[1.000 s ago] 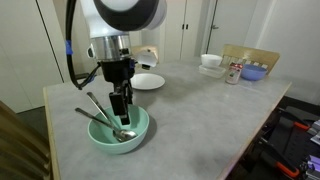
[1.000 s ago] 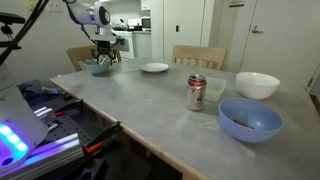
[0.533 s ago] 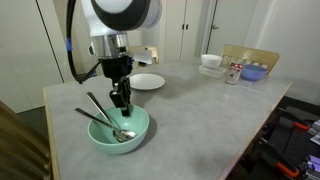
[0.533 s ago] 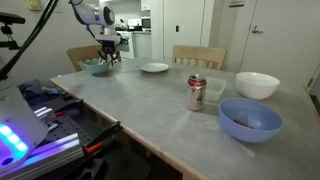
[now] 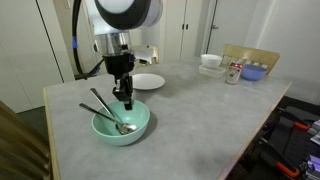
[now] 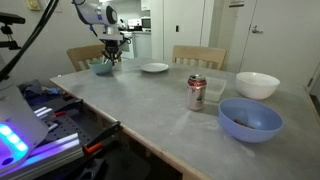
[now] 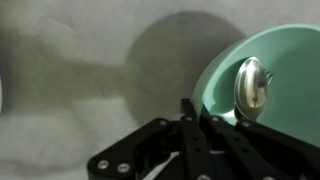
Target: Slide the green bowl to the right side of the table
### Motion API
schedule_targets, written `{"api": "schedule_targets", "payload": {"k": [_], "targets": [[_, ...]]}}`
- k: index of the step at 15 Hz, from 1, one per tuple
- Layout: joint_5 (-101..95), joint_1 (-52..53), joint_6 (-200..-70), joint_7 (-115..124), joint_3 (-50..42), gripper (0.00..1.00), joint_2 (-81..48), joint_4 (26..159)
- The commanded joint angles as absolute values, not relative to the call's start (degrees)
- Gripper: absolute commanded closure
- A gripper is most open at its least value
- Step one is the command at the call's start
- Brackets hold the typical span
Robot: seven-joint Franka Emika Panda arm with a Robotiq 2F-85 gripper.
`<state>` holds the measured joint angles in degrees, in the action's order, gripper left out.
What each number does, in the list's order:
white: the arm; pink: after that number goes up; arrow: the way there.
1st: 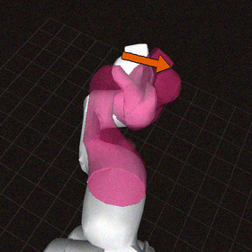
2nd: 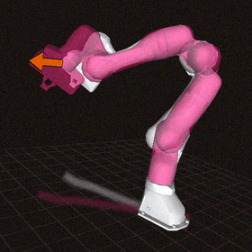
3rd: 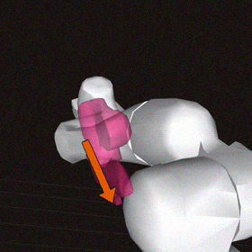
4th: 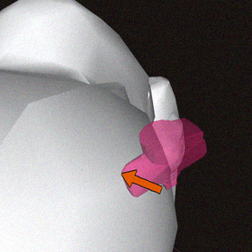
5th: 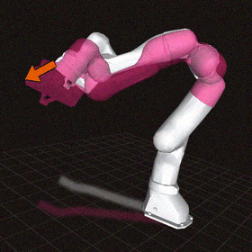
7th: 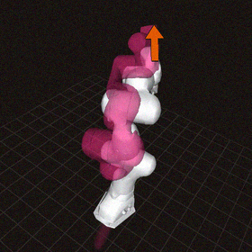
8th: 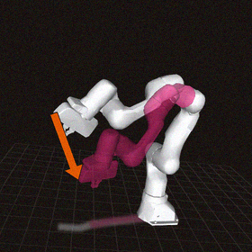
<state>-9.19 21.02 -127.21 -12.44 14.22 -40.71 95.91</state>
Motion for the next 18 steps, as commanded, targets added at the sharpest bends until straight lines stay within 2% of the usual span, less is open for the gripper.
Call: {"api": "schedule_targets", "payload": {"k": [1, 6, 18], "targets": [[-9.81, 20.38, -127.3, -10.64, 13.01, 0.99, -39.03, 97.71], [-9.04, 16.94, -130.02, -7.67, 10.25, 0.99, -35.44, 102.19], [-3.07, 2.58, -146.37, -0.32, 1.51, 0.99, -20.87, 125.82]]}}
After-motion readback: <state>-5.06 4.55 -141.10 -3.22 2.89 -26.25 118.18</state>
